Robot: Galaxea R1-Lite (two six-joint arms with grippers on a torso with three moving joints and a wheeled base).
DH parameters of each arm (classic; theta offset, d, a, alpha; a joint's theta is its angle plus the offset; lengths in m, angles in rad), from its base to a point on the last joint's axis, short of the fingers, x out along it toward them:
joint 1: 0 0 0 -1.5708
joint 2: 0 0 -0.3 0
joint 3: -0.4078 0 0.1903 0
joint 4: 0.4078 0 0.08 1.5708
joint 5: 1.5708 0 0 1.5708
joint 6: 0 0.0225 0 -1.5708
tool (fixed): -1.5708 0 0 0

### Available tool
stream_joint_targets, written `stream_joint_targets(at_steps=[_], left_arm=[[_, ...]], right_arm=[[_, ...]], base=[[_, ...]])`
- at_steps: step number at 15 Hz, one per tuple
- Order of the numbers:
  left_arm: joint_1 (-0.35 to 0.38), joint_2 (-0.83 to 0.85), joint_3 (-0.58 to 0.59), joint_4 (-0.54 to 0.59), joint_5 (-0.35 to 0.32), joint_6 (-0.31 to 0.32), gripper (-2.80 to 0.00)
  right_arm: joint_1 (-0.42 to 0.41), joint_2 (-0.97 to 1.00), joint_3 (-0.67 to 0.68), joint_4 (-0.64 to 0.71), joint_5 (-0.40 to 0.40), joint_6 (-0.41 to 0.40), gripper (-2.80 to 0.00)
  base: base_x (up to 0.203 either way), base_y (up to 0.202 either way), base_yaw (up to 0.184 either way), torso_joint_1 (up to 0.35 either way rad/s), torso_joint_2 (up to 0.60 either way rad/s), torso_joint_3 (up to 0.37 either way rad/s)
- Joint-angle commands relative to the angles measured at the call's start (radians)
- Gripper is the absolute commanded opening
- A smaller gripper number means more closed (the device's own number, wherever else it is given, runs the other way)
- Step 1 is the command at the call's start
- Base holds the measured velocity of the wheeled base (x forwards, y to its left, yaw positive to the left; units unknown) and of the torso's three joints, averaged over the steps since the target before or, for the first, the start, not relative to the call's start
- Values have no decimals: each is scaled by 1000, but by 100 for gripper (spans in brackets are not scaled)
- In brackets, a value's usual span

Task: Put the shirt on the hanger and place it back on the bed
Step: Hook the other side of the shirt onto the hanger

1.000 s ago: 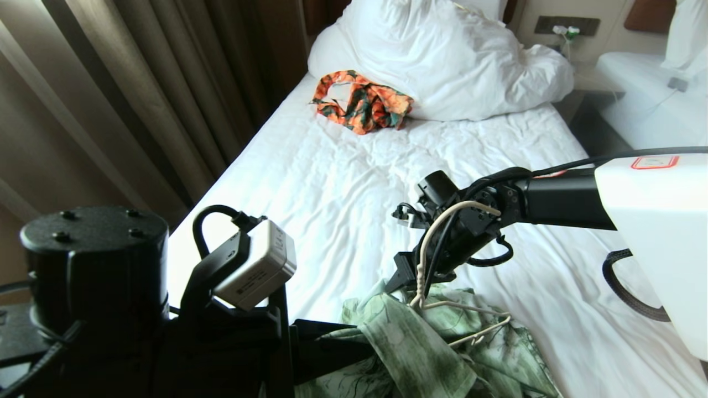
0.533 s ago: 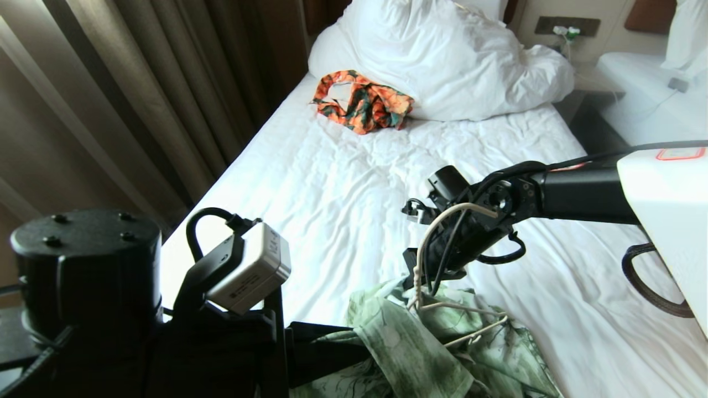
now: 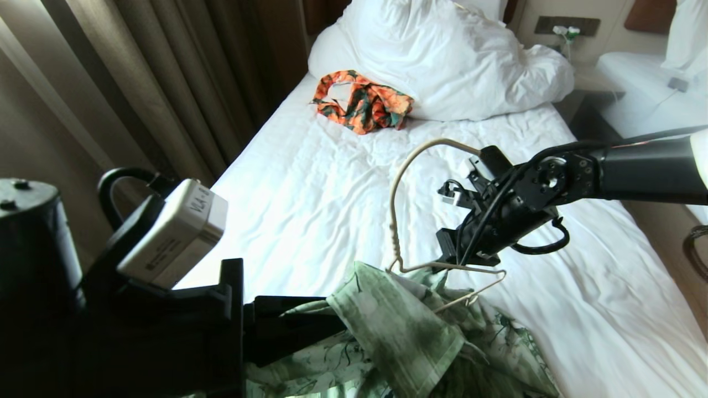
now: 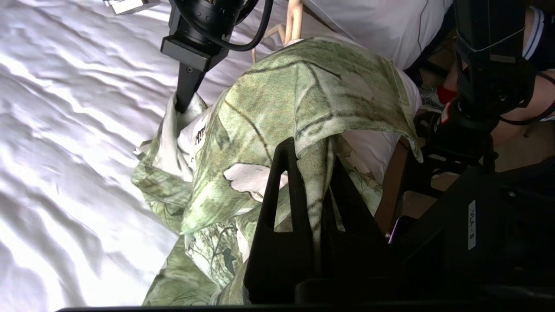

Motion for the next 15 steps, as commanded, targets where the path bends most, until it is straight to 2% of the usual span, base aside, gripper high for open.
stream_joint_targets(at_steps=[1,7,15], left_arm=[[-4,-33,-5,12,17,1,-280],[2,-74,32,14,88,2,-280],[1,-84,48,14,126,5,-280]], right_arm=[[-26,-60,9,7,4,12,-280],[-52,-164,113,6,5,19,-280],[-64,-264,178,5,14,35,-280]], base=[[0,0,0,0,0,0],[0,0,0,0,0,0],[0,0,0,0,0,0]])
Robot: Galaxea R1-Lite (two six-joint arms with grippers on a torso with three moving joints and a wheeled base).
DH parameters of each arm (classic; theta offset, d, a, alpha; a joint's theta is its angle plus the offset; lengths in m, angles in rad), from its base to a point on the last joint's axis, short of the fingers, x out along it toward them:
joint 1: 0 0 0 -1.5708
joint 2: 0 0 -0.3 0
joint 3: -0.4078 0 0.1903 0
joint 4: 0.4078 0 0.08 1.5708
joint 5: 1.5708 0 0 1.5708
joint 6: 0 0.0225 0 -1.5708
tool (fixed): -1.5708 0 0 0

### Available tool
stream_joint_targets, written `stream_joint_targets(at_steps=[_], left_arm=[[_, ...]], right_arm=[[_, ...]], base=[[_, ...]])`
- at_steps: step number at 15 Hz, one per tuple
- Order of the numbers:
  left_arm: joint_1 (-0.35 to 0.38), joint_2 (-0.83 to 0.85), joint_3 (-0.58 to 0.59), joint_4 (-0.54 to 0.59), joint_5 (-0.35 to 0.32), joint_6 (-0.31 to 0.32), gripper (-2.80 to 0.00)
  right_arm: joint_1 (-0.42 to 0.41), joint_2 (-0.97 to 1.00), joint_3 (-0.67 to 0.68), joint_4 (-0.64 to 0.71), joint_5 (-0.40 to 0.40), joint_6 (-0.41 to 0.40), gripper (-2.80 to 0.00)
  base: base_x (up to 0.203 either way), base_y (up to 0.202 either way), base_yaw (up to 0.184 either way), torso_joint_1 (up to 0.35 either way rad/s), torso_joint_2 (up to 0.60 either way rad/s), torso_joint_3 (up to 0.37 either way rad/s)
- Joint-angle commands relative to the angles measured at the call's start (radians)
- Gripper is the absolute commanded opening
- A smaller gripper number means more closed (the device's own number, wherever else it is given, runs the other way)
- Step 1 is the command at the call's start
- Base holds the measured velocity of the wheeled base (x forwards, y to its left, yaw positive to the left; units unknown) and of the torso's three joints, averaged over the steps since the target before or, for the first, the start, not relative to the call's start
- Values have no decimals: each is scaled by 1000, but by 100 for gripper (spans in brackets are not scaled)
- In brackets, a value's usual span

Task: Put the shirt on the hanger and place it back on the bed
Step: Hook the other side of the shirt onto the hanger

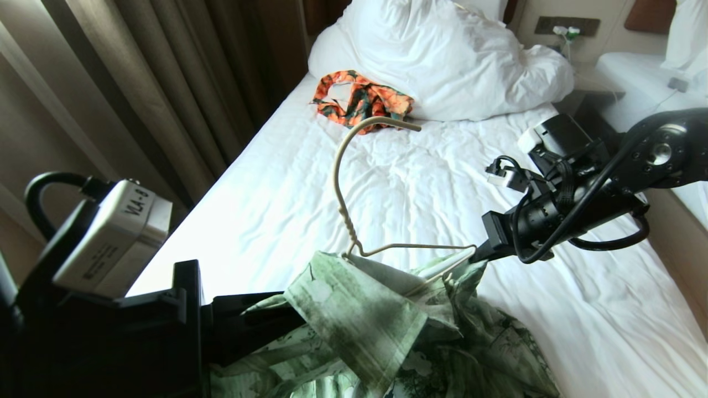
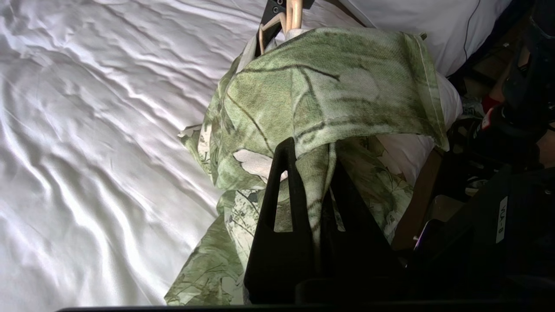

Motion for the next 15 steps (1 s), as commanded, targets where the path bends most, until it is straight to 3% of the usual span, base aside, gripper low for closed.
stream_joint_targets(at_steps=[1,15], left_arm=[[-1,6,2,-2,-2,1,-280],[-28,105,-17,-11,3,-1,-280]], right_arm=[[0,-39,5,3,18,27,-280],[23,-172,-6,1,68,32,-280]], base=[[0,0,0,0,0,0],[0,0,0,0,0,0]])
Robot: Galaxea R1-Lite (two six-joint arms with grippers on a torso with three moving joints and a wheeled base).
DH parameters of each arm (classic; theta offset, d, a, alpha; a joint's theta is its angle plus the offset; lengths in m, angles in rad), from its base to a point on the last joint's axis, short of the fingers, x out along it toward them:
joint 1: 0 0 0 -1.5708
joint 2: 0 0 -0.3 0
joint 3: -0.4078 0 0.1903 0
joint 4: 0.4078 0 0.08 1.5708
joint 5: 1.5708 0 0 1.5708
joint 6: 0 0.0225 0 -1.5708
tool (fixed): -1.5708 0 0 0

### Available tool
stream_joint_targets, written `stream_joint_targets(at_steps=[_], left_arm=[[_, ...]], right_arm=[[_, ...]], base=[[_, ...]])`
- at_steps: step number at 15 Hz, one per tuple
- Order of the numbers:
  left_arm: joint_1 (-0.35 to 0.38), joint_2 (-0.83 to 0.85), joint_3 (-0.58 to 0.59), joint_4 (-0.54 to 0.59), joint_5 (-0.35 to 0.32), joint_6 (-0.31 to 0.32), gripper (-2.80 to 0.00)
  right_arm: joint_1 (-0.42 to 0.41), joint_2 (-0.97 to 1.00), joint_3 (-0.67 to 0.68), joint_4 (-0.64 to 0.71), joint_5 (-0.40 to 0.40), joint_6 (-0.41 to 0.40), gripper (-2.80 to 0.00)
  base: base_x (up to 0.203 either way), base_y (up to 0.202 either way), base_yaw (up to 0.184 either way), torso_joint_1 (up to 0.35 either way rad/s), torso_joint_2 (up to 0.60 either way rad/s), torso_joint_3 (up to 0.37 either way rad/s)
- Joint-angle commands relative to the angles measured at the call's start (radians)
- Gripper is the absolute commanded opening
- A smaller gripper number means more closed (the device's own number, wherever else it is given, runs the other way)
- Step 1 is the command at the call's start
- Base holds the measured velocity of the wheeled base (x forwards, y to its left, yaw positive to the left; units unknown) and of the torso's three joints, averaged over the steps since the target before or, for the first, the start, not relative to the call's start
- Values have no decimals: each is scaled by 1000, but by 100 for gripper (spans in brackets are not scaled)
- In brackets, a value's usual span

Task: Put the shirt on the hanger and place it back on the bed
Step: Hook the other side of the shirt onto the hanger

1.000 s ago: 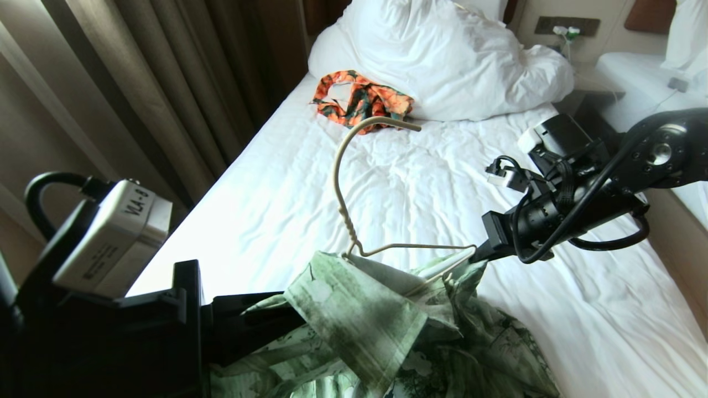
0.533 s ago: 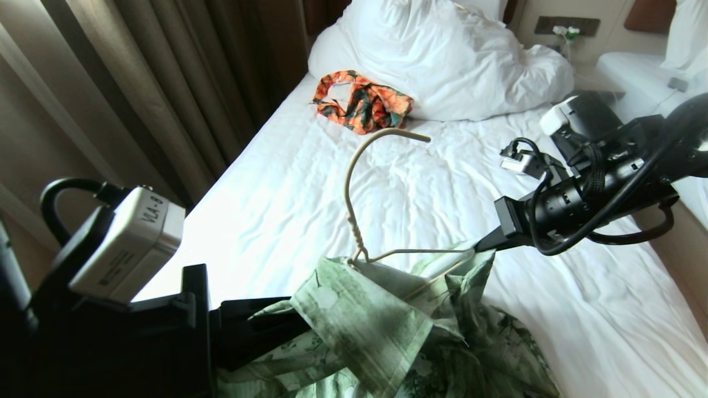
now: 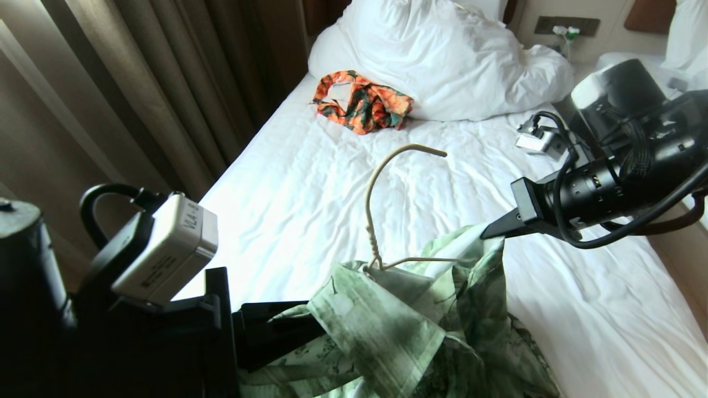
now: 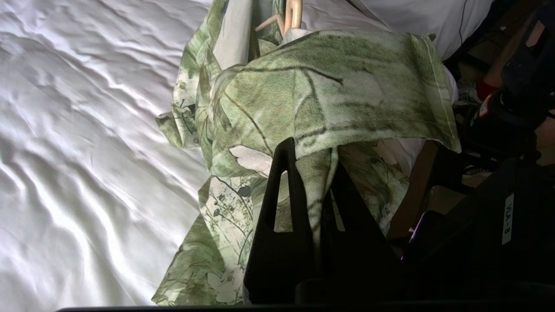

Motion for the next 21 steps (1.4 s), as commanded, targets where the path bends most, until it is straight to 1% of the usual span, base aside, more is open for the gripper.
stream_joint_targets(at_steps=[1,4,6,9,11,12,13,16,18,19,21], left_arm=[[0,59,-20,-6,-1,-1,-280],[-9,129,-67,-55,1,-4,-280],[-29,180,-102,-88,21,-3,-280],[-51,248,-168,-94,32,-5,-280],[-75,293,-188,-103,35,-25,-280],[-82,319,-188,-150,43,-51,-280],[-85,351,-184,-226,57,-79,-280],[-84,444,-178,-423,107,-132,-280],[-82,492,-181,-529,113,-185,-280],[-82,516,-181,-588,115,-200,-280],[-78,558,-179,-720,129,-208,-280]], right_arm=[[20,-36,-2,3,3,2,-280],[47,-69,-3,2,4,1,-280],[62,-86,-2,2,6,1,-280],[73,-115,-2,-4,6,-3,-280],[73,-135,-1,-60,6,-4,-280],[73,-150,-1,-73,6,-3,-280],[73,-168,-2,-76,7,-4,-280],[75,-210,-1,-76,6,-4,-280],[75,-225,0,-77,6,-6,-280],[75,-227,-3,-80,6,-10,-280],[77,-249,-7,-83,11,-37,-280]], base=[[0,0,0,0,0,0],[0,0,0,0,0,0],[0,0,0,0,0,0],[0,0,0,0,0,0],[0,0,0,0,0,0],[0,0,0,0,0,0],[0,0,0,0,0,0],[0,0,0,0,0,0],[0,0,0,0,0,0],[0,0,0,0,0,0],[0,0,0,0,0,0]])
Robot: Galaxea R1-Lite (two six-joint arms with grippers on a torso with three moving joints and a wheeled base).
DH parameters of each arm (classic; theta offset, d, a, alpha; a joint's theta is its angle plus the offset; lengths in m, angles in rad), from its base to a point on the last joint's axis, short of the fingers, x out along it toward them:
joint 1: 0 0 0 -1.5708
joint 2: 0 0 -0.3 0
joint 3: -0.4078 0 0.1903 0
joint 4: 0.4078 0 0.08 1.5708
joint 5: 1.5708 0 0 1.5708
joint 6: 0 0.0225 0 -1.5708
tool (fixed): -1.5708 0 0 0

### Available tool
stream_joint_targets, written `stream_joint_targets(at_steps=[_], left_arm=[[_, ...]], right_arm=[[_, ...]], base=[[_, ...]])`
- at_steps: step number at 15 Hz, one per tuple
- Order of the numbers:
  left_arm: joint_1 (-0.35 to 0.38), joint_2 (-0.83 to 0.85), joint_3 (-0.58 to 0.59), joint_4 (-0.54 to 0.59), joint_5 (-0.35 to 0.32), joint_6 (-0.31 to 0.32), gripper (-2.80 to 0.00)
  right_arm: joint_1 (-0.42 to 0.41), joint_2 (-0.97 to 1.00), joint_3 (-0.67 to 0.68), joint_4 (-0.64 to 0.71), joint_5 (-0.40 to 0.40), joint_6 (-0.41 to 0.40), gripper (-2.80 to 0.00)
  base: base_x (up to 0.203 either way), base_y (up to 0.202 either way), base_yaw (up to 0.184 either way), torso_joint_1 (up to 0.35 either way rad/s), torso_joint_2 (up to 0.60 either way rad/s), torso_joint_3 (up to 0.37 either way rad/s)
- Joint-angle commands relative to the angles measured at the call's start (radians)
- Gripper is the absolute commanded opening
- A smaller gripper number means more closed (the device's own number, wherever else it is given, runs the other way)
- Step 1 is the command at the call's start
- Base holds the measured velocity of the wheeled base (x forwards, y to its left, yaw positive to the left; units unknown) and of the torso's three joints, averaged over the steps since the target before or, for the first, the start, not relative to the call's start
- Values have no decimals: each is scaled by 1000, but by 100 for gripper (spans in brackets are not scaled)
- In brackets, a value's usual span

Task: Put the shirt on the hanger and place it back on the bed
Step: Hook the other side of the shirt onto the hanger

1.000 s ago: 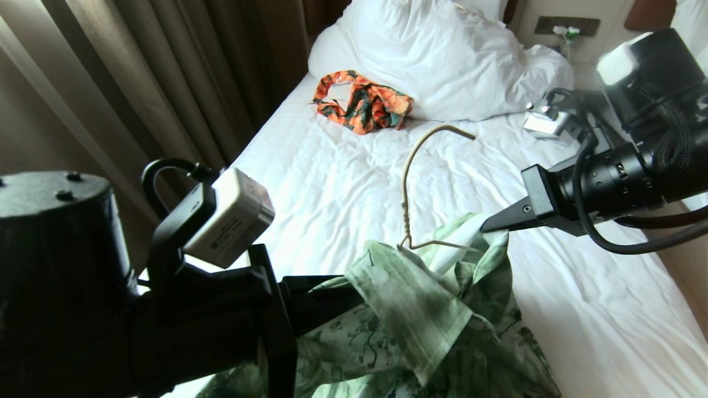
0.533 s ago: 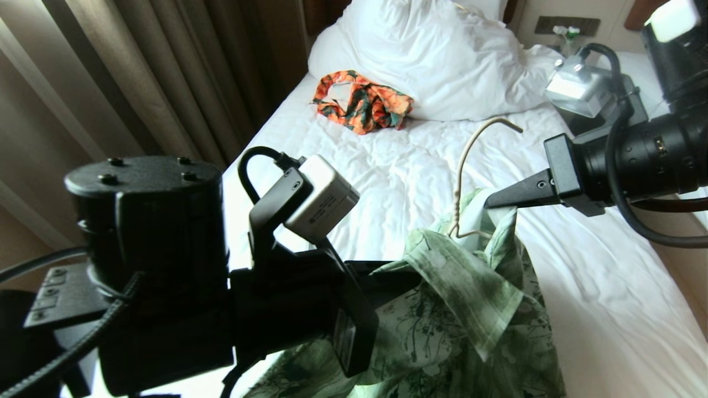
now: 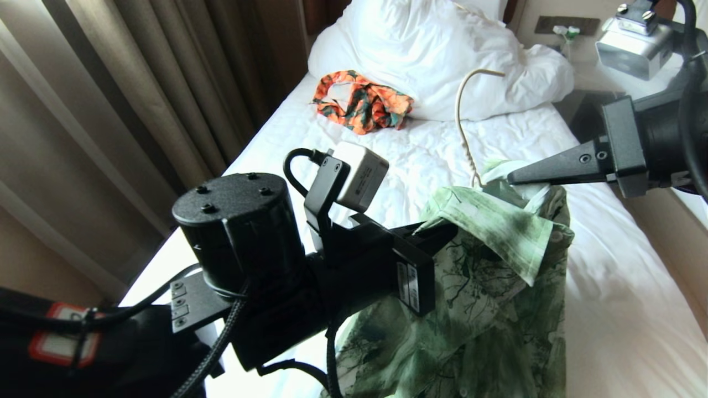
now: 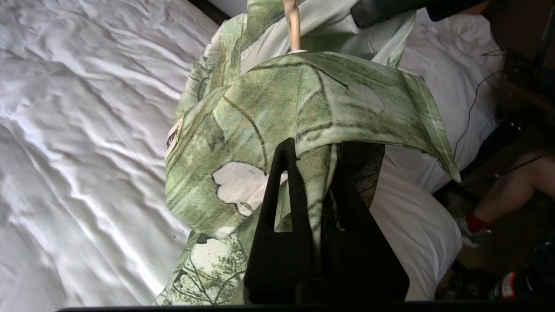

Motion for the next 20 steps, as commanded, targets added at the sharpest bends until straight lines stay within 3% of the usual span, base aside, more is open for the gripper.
stream_joint_targets(at_steps=[1,3,6,15,16,20], left_arm=[[7,65,2,-146,13,-4,-280],[19,60,-3,-226,19,-19,-280],[19,41,-13,-254,27,-19,-280],[1,-23,-22,-259,59,-19,-280],[-2,-33,-22,-258,61,-18,-280],[-7,-50,-23,-255,67,-16,-280]], right_arm=[[13,-34,-3,3,11,-11,-280],[64,-58,-2,6,16,-13,-280],[123,-86,-2,5,8,-38,-280],[121,-95,5,11,6,-98,-278],[123,-106,2,12,6,-96,0],[121,-168,-8,81,5,-94,0]], base=[[0,0,0,0,0,0],[0,0,0,0,0,0],[0,0,0,0,0,0],[0,0,0,0,0,0],[0,0,0,0,0,0],[0,0,0,0,0,0]])
